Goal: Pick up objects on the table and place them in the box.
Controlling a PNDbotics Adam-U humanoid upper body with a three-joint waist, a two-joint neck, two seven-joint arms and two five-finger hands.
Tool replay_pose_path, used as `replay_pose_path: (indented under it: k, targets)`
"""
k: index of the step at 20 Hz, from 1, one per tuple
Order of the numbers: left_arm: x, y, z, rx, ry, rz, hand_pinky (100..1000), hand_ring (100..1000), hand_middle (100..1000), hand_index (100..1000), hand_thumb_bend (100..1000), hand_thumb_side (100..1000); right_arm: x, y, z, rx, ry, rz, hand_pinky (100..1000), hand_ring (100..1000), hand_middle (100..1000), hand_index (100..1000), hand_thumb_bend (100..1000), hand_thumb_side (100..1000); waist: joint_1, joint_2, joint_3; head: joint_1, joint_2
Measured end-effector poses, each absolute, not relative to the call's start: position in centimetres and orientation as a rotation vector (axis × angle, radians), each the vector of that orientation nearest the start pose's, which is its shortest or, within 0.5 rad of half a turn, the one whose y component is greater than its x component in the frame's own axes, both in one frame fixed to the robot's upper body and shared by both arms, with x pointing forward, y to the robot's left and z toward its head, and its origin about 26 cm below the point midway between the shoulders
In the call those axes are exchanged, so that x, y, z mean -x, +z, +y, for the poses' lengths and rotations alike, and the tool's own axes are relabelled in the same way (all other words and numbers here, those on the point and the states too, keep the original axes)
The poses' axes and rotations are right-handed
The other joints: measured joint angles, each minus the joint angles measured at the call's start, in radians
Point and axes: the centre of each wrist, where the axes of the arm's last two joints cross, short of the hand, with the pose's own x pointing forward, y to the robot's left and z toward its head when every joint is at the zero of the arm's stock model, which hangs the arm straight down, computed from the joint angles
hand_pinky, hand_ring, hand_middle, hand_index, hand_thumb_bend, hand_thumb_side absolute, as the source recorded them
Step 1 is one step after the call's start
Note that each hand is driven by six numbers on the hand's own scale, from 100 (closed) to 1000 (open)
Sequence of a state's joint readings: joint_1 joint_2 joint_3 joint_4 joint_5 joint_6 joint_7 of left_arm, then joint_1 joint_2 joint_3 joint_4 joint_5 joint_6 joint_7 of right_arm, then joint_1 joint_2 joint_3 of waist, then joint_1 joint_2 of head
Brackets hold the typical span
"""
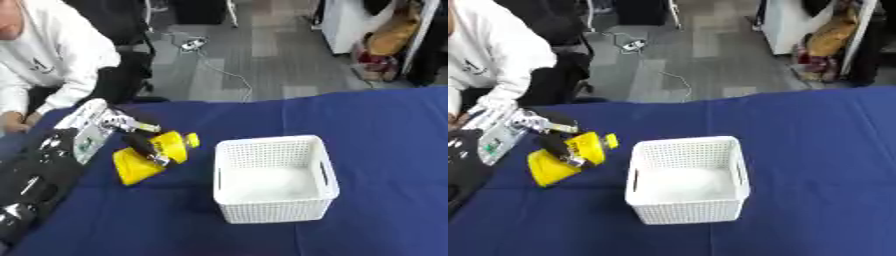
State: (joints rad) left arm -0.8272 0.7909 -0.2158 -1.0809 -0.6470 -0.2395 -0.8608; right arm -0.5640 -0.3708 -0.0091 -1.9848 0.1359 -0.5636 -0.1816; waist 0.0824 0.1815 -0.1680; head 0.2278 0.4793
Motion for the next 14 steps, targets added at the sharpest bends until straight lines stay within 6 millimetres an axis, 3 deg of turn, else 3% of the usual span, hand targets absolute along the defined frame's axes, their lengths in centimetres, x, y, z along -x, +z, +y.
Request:
replay_pose_path:
  k: [8,14]
  targets:
    - [-42.5,26.8,37.2,-0.683,-1.759,-1.001,100,100,100,263,127,784,-31.3,27.2,-24.8,-0.252,-0.440,3.126,433,498,602,741,100,1000,0.017,-0.033,0.025,-0.018,0.001]
    - [-42.1,28.0,35.6,-0.682,-1.816,-1.052,100,100,100,265,127,783,-31.3,27.0,-24.9,-0.264,-0.457,3.131,432,497,601,743,100,1000,0.023,-0.041,0.029,-0.018,0.000]
